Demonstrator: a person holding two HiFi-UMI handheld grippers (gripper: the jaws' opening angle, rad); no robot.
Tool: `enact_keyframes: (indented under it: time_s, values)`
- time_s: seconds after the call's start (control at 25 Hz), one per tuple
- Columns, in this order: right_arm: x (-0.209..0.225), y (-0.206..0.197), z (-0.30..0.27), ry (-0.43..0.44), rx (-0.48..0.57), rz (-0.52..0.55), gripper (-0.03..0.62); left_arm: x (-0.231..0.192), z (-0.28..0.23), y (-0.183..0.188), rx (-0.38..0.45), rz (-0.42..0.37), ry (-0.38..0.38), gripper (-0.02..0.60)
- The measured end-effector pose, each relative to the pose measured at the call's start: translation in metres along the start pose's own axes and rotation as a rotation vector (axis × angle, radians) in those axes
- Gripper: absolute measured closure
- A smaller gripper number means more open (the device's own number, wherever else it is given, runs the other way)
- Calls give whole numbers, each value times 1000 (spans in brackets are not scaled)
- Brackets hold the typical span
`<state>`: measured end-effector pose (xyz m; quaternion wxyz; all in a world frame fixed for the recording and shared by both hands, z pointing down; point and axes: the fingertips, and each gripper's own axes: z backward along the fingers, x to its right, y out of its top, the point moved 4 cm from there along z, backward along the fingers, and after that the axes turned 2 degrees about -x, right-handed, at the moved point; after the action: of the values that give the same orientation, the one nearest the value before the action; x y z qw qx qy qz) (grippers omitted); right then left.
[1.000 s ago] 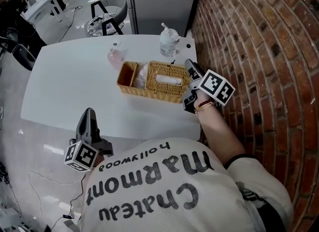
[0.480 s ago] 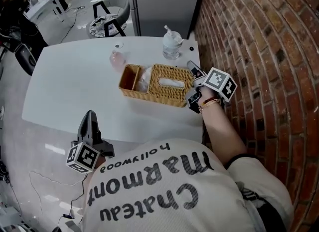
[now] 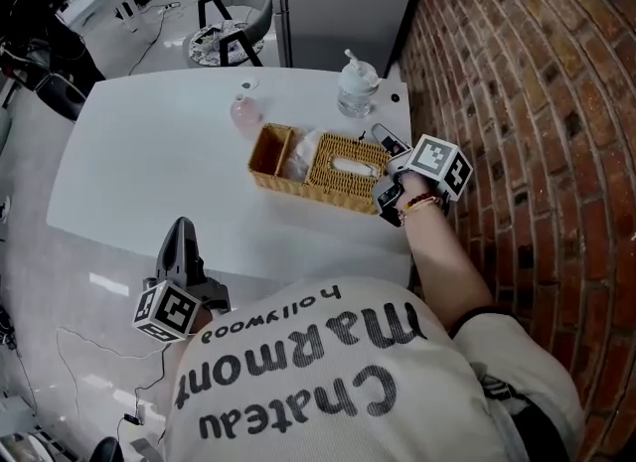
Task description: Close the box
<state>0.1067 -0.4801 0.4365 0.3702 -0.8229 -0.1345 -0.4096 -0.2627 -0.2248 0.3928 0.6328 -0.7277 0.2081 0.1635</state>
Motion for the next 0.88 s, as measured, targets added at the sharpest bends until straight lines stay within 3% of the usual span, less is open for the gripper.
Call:
enact_keyframes:
  time_s: [0.32,0.44,0.6,0.88]
  values:
    - [-32,-36,13,12,-40,140,364,-7,24,2,-12,4,3,580]
    - [-50,-67,25,6,-82,212,418,-6,40,-1,-32,16,-19,580]
    - [-73,-105,48,10,-60,300,465,-7,69,-1,-57,21,-42,580]
    - [-113,-174,94,68,-45,372,562,-14,124,0,-109,46,-77,580]
